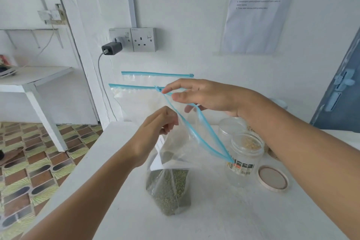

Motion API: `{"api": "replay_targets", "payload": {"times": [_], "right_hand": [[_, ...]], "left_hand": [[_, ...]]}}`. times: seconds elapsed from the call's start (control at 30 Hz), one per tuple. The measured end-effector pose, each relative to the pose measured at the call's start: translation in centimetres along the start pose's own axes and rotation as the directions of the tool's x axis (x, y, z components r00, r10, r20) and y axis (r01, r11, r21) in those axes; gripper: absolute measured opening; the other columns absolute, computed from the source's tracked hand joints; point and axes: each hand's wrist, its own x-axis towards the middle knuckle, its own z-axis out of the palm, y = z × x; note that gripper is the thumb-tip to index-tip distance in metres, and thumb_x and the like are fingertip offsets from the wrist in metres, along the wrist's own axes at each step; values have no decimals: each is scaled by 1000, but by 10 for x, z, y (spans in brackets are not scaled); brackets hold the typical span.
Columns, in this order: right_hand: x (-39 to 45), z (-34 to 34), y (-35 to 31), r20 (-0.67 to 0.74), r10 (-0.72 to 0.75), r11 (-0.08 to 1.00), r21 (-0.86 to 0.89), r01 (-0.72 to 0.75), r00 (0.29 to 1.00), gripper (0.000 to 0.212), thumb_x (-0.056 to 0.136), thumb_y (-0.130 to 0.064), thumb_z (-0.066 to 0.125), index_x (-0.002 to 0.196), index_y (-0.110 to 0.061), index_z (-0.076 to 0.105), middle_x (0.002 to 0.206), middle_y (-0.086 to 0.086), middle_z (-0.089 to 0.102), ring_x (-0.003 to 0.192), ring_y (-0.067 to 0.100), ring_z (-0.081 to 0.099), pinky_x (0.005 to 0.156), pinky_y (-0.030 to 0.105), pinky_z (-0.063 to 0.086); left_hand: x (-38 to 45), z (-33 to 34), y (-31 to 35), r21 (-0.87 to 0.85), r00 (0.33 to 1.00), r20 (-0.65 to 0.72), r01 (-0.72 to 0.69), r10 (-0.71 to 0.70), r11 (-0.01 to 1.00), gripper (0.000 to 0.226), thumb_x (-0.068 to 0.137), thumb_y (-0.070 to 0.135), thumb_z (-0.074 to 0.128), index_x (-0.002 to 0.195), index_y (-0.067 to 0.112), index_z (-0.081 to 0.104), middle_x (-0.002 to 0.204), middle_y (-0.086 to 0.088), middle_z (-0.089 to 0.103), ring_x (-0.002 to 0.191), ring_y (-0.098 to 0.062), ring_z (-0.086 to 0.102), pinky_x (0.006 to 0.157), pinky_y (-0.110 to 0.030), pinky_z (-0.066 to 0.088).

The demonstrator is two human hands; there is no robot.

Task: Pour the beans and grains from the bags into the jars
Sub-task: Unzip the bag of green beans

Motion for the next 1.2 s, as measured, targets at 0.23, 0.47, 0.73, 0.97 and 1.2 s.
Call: {"api": "replay_targets", "payload": {"times": [0.23,0.47,0.73,0.97,1.2], "right_hand": [[3,12,-10,64,70,975,-215,-54,996,35,100,-65,48,126,-52,68,132,-28,60,99,7,63,93,23,44],[15,22,20,-232,-3,917,-388,-90,973,20,98,-23,60,95,-36,75,93,-14,63,82,3,60,72,24,45],[9,25,36,-321,136,974,-128,-186,937,39,98,-9,46,107,-26,79,111,-6,70,97,11,68,68,24,55],[3,26,51,-424,166,979,-35,-199,890,34,98,-15,48,105,-26,80,115,-8,74,106,8,69,89,23,53],[-5,29,51,-464,193,981,71,-181,865,34,99,-14,48,107,-24,80,109,-12,75,94,9,72,87,24,52]], "left_hand": [[-9,7,-14,28,995,53,86,-87,996,22,99,3,48,104,9,69,81,10,54,84,-12,47,81,-23,40],[-23,-27,-58,77,968,-61,249,-245,965,20,102,17,61,92,24,76,116,4,70,109,-10,60,90,-31,39],[-30,-60,-119,-188,723,-48,671,-689,717,21,81,35,86,98,24,80,135,-1,56,116,-25,49,97,-39,40],[-14,-43,-127,-359,642,22,721,-767,593,62,62,22,96,119,8,76,116,-21,72,100,-32,66,99,-43,54],[-5,-26,-144,-368,648,104,730,-754,577,32,92,7,75,123,1,73,100,-17,70,73,-24,67,61,-34,60]]}}
